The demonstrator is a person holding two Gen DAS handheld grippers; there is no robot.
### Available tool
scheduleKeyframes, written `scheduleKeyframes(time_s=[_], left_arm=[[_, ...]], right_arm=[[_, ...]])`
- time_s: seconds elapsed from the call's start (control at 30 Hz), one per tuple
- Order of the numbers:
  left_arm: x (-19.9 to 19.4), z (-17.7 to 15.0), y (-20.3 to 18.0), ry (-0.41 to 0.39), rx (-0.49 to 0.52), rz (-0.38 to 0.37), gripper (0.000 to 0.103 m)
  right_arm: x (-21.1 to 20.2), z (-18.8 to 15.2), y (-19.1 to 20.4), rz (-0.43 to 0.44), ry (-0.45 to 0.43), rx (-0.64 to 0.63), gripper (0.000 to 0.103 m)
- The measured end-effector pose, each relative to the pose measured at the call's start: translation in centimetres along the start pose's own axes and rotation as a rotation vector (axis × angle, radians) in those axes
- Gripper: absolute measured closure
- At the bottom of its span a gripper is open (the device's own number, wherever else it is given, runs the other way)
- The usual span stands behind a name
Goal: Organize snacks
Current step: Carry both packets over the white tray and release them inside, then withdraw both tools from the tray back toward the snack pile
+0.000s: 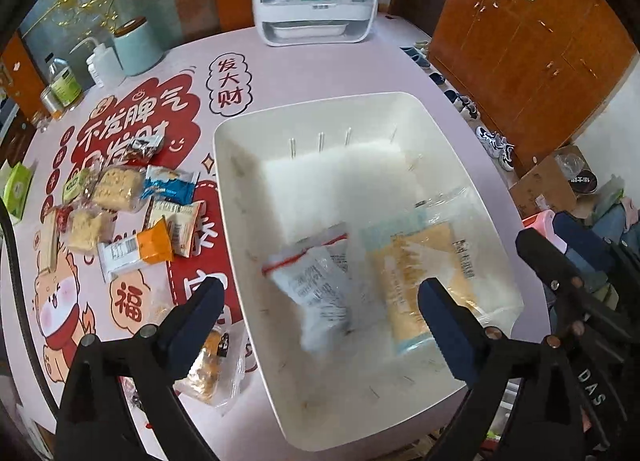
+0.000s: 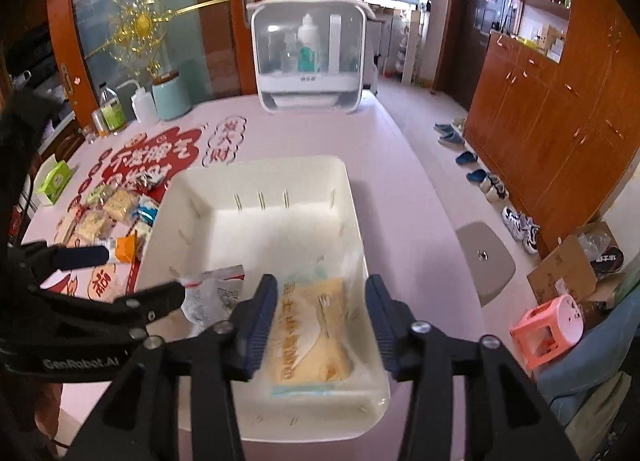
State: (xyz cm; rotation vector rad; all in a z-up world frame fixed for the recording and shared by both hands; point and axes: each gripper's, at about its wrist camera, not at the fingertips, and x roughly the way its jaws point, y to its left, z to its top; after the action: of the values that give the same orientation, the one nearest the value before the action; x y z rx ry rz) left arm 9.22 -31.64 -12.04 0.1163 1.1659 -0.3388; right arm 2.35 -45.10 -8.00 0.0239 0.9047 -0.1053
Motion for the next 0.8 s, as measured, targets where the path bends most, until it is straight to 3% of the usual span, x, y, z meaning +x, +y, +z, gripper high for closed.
scheduleKeyframes(time_s=[0.8], left_arm=[[-4.9, -3.0, 1.3, -0.083, -0.024, 0.087, 0.006]], right_arm=[[-1.1, -1.0, 0.7, 0.043, 0.012, -0.003, 0.054]])
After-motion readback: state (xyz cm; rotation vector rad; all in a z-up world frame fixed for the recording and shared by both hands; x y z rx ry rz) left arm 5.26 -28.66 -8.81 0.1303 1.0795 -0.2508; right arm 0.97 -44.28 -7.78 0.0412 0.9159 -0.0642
